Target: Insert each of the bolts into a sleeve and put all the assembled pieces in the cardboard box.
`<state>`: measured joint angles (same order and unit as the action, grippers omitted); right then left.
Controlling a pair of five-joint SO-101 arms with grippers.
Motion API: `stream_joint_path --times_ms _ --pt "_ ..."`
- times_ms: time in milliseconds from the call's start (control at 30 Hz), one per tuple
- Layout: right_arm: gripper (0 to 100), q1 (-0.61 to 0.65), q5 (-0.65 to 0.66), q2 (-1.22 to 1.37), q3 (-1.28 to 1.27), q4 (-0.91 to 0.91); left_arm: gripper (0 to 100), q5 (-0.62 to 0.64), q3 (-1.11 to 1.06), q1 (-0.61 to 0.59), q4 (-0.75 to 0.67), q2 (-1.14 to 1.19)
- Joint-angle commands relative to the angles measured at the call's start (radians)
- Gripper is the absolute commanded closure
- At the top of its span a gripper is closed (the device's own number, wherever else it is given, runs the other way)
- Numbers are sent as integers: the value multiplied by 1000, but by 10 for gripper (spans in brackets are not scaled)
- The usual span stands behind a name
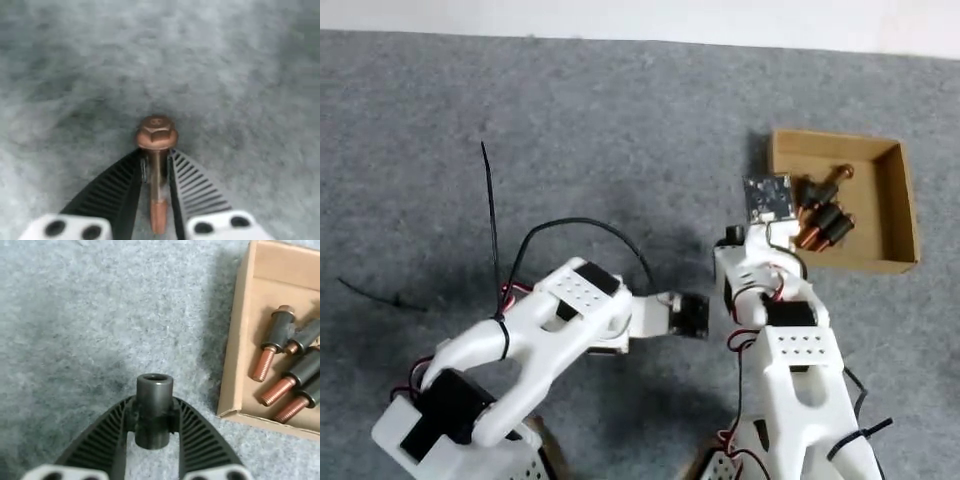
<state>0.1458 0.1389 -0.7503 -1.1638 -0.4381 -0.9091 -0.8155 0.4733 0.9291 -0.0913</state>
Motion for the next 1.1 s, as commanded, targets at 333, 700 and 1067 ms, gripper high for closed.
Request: stream_joint_path --times_ms 333,700,1067 --pt "994 -12 -43 -150 -64 39 996 480 -222 -170 -322 -521" --pt "994 165 100 -912 -506 84 996 749 -475 -170 -345 -1199" --pt "994 323 170 -1081 -657 51 996 1063 -476 -228 -420 -1357"
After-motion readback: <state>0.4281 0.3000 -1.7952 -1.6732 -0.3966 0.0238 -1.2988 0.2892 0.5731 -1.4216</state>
